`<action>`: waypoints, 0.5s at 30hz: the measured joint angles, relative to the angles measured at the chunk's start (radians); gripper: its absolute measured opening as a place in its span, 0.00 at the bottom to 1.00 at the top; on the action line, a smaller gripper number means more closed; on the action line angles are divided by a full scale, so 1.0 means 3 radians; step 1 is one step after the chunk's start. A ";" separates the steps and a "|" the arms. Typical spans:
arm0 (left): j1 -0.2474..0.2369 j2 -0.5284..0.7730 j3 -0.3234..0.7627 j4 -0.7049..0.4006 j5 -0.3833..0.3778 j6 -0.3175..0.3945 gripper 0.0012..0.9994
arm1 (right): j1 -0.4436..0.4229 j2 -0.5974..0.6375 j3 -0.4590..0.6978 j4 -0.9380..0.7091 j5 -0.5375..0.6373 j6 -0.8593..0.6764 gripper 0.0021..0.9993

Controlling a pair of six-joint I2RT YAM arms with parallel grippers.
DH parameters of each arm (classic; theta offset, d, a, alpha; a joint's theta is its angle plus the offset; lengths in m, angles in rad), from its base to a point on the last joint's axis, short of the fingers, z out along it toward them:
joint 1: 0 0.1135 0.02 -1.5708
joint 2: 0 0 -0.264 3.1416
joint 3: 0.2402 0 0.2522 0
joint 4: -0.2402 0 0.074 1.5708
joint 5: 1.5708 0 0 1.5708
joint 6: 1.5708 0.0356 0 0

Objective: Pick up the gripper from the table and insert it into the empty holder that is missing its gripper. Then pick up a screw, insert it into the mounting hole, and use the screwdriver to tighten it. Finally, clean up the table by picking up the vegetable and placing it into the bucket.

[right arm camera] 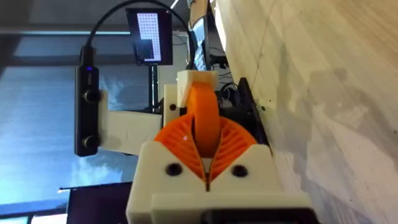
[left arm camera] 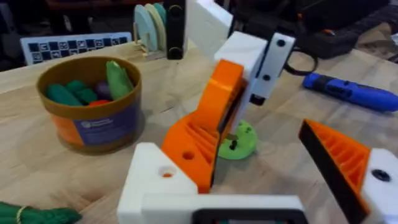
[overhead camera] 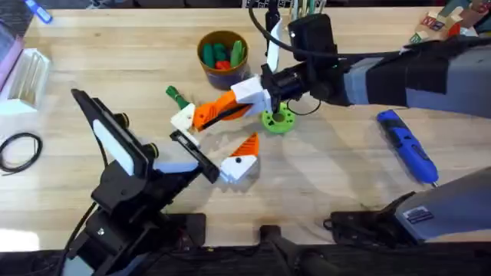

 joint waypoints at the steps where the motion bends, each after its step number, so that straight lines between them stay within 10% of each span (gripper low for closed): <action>1: 0.0000 -0.0001 0.0000 0.0005 0.0040 0.0008 0.99 | -0.0019 0.0009 0.0000 0.0003 -0.0032 -0.0019 0.01; 15: -0.0025 -0.0008 0.0000 0.0044 0.0531 0.0092 0.99 | -0.0027 0.0038 -0.0006 0.0011 -0.0196 -0.0068 0.01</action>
